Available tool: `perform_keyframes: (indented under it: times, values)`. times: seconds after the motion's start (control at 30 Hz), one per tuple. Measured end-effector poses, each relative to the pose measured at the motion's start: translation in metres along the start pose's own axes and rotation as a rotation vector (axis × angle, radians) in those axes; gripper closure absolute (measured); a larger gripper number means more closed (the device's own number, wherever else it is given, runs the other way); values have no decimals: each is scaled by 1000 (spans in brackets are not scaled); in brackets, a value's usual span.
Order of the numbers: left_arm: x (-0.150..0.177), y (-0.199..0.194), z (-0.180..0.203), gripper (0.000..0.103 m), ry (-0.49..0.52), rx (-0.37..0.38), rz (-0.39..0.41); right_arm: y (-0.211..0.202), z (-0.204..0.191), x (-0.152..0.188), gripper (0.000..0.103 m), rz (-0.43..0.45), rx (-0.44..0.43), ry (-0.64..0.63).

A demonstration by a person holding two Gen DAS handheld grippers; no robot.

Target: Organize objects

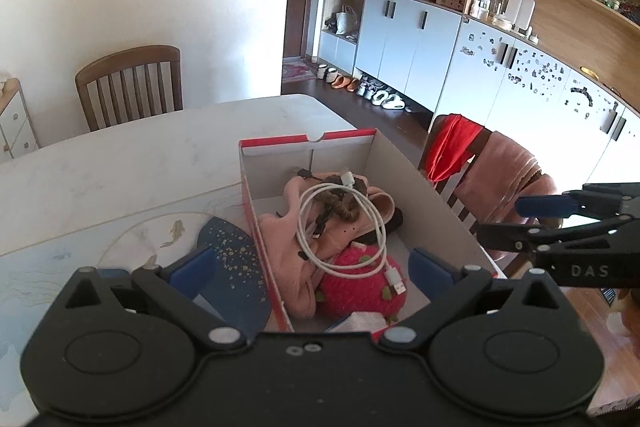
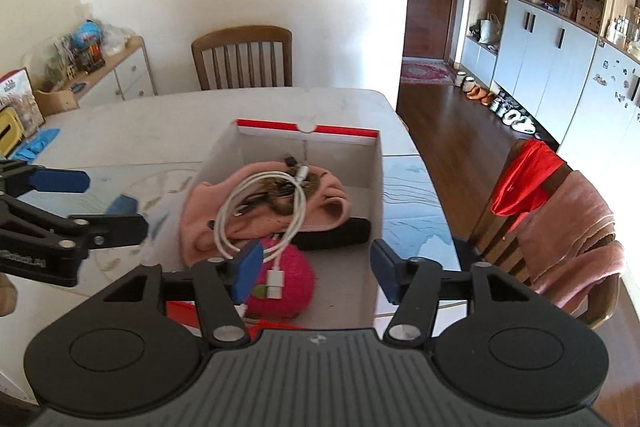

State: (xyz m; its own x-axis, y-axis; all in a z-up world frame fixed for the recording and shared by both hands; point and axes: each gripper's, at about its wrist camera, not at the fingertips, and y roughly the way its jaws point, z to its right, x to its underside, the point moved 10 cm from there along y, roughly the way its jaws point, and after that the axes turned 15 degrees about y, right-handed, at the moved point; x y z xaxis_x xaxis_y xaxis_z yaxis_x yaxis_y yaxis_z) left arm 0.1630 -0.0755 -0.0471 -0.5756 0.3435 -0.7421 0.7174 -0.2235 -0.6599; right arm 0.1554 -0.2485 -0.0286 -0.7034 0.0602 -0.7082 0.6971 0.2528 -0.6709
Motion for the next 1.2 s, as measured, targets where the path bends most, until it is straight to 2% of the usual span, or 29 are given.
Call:
perform_keyframes:
  times: [0.17,0.47,0.7,0.9,1.2]
  values:
    - [7,-4,-3,0,0,3,4,-12,-11,5,26,37,-18,1]
    - [16,-11,-8,0,11,-9,18,-31,-25,10,4,131,-34,9]
    - [23,-16,-10,0,14,-21,25,-37,-24,16,3,166,-1,38]
    - [24,-23,-12,0,43,-74,43,-35,-25,25,3,162,31,27]
    - [27,-24,-9,0,51,-74,35,-32,-28,31,3,153,39,22]
